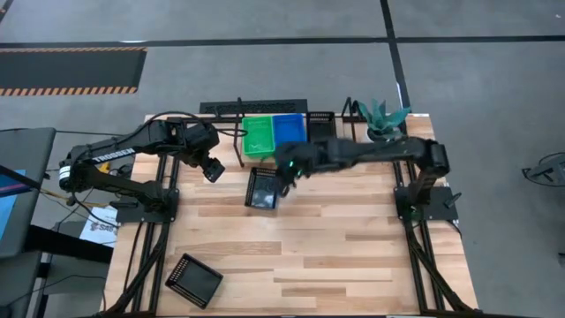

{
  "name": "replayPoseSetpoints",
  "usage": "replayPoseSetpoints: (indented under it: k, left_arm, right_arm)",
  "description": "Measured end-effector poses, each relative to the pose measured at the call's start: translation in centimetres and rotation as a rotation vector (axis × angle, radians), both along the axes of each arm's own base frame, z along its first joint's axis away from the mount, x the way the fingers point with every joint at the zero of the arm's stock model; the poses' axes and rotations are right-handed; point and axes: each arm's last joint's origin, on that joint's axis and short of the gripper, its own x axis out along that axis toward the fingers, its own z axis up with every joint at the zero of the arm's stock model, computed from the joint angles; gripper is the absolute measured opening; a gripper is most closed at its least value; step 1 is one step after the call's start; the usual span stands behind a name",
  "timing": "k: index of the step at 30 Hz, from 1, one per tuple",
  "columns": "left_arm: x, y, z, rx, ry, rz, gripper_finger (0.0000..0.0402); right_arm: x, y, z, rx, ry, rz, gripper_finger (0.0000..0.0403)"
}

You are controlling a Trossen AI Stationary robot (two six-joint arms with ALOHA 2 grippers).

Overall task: Stack baskets on shelf by color
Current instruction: Stack the top black bin on the other black bin on the shelf

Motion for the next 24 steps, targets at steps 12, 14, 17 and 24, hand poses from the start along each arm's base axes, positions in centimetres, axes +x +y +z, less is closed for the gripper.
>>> replayPoseSetpoints:
  k: [12, 14, 17, 24]
  left_arm:
    - [-2.2, -0.4, 11.9, 0.299, -0.450, 0.104, 0.0244]
    - [-2.7, -0.8, 14.4, 0.393, -0.576, 0.113, 0.0244]
    - [-3.5, -1.4, 17.5, 0.525, -0.727, 0.115, 0.0244]
    - [-3.8, -2.5, 18.0, 0.612, -0.707, 0.105, 0.0244]
  right_arm:
    - [3.1, 2.1, -0.4, -0.127, -0.172, 0.171, 0.0143]
    - [3.3, 1.7, -0.1, -0.167, -0.206, 0.190, 0.0143]
    - [3.6, 1.2, 0.4, -0.232, -0.244, 0.220, 0.0142]
    - [3.8, 0.9, 1.3, -0.319, -0.268, 0.299, 0.0151]
